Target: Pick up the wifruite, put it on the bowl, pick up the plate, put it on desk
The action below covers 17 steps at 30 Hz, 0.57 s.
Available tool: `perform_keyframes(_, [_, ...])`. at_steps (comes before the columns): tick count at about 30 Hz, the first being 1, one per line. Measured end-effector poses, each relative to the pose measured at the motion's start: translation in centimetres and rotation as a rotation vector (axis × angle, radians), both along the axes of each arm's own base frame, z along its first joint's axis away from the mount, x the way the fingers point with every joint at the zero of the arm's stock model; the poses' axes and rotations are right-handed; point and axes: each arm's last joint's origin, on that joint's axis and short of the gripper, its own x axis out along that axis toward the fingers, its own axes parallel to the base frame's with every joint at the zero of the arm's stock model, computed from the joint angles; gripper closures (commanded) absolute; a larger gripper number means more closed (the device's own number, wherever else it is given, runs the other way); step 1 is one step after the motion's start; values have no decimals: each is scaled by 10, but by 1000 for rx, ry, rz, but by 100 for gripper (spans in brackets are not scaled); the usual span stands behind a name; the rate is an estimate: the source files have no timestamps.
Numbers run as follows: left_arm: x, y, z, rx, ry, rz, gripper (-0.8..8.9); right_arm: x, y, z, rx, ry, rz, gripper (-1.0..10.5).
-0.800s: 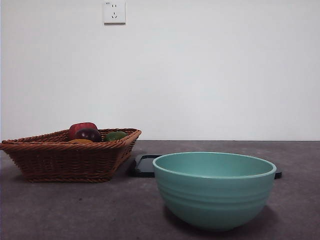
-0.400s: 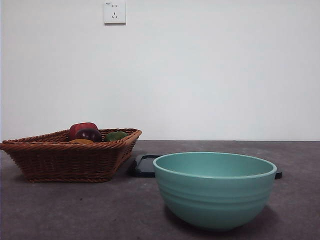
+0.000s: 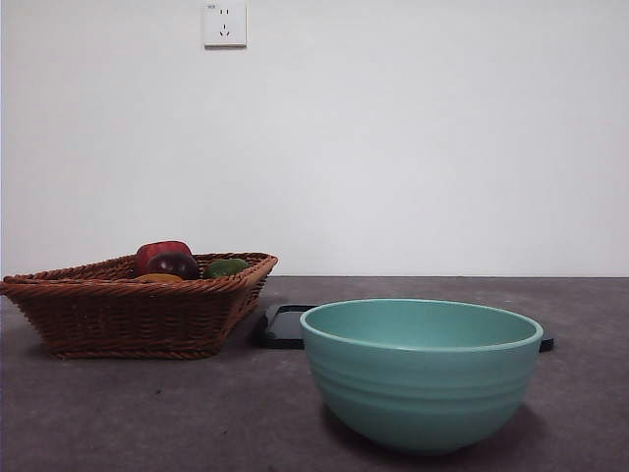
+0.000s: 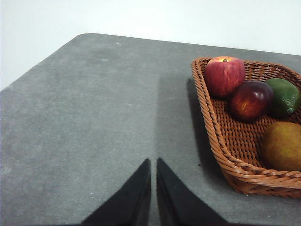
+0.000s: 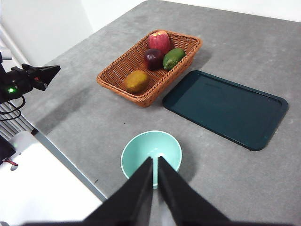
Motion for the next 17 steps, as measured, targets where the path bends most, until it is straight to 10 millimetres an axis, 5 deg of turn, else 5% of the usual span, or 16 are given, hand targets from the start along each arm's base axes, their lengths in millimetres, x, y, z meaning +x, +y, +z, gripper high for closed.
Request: perform_keyframes(17, [2, -1, -2, -6, -39, -42, 795, 0, 0, 0, 0, 0, 0, 939])
